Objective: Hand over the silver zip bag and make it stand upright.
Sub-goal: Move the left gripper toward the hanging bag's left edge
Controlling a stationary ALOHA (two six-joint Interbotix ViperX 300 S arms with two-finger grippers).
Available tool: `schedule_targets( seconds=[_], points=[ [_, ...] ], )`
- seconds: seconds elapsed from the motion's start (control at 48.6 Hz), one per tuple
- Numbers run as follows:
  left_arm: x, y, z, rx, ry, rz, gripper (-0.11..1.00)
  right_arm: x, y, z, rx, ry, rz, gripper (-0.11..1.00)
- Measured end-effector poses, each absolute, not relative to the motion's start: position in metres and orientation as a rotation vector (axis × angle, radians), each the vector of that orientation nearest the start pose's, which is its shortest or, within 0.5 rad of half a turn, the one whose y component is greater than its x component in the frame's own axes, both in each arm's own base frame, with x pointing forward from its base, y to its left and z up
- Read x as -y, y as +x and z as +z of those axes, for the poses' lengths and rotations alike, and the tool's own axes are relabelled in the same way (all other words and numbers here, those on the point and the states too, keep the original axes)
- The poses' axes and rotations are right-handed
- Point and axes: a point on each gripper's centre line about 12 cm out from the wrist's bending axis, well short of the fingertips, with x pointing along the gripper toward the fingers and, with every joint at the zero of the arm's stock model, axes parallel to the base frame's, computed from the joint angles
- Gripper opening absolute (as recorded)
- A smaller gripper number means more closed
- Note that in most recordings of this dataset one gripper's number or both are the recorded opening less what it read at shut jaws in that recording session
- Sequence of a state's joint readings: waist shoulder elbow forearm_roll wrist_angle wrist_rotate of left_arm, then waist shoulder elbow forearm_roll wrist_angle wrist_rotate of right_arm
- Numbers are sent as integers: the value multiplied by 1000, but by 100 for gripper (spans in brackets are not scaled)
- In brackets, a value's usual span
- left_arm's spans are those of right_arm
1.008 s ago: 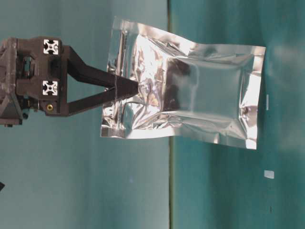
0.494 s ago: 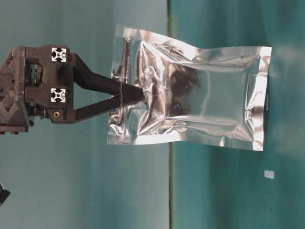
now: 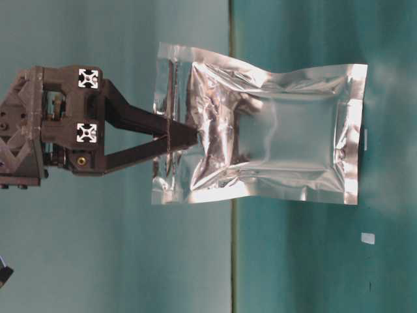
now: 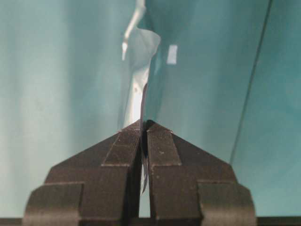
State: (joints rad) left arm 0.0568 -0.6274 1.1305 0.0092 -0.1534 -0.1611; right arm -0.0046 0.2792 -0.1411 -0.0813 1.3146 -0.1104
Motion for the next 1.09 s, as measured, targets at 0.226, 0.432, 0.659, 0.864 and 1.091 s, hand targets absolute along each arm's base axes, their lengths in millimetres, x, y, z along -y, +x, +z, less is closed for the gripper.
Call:
schedule_targets(
  seconds=[0.226,0.432,0.659,0.864,1.091],
  points=[
    [-15,262,205,-290,-165,76,92,8,452,239,-1454,-175,42,4],
    [-15,282,190,-271,-168,74,93,8,453,239,-1449,-178,44,4],
    [-16,303,175,-274,-186,73,93,8,453,239,-1446,-178,44,4],
    [-14,320,159,-243,-216,67,94,6,453,239,-1447,-180,46,4],
    [-15,335,140,-255,-229,68,94,2,454,239,-1439,-187,54,4]
  ],
)
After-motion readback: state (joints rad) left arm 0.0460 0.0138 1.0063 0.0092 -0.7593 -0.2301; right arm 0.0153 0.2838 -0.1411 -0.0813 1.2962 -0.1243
